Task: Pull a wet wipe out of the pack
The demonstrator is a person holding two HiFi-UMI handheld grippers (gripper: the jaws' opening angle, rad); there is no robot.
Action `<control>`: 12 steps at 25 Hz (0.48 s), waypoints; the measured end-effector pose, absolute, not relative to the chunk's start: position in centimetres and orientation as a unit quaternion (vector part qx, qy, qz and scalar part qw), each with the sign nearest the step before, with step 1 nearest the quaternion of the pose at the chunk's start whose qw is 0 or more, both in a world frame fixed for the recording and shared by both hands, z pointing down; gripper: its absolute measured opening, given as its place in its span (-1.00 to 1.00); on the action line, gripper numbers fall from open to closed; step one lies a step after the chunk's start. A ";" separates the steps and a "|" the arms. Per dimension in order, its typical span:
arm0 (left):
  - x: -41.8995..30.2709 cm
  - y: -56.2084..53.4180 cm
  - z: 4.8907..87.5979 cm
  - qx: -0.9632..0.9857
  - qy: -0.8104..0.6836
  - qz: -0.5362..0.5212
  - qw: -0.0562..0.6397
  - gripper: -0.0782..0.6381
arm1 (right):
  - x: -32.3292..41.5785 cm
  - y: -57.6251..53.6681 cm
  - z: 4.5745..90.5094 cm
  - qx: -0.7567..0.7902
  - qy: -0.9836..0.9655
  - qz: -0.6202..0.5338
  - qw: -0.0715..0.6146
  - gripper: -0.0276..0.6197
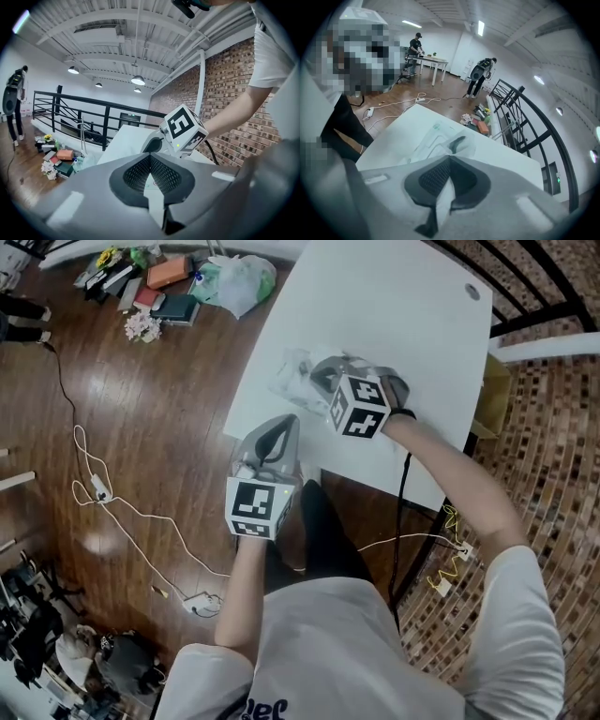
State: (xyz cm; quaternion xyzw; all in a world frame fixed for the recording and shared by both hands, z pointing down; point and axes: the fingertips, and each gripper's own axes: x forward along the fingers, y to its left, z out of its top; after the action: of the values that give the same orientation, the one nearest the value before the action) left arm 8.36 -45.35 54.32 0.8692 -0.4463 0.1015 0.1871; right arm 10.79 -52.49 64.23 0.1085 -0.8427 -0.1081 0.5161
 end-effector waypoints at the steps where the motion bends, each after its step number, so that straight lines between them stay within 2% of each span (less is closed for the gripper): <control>1: 8.4 -45.2 54.5 0.870 -0.445 0.103 0.186 -0.74 | 10.8 -52.4 64.1 0.113 -0.846 -0.108 0.509 -0.94; 12: 8.4 -45.1 54.4 0.867 -0.446 0.111 0.193 -0.74 | 11.2 -52.4 57.1 0.156 -0.888 -0.082 0.425 -0.95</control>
State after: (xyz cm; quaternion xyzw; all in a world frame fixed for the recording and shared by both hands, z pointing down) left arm 8.38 -45.11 54.38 0.8671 -0.4456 0.1106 0.1933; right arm 11.16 -52.41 57.07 0.1561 -0.8880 -0.0822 0.4246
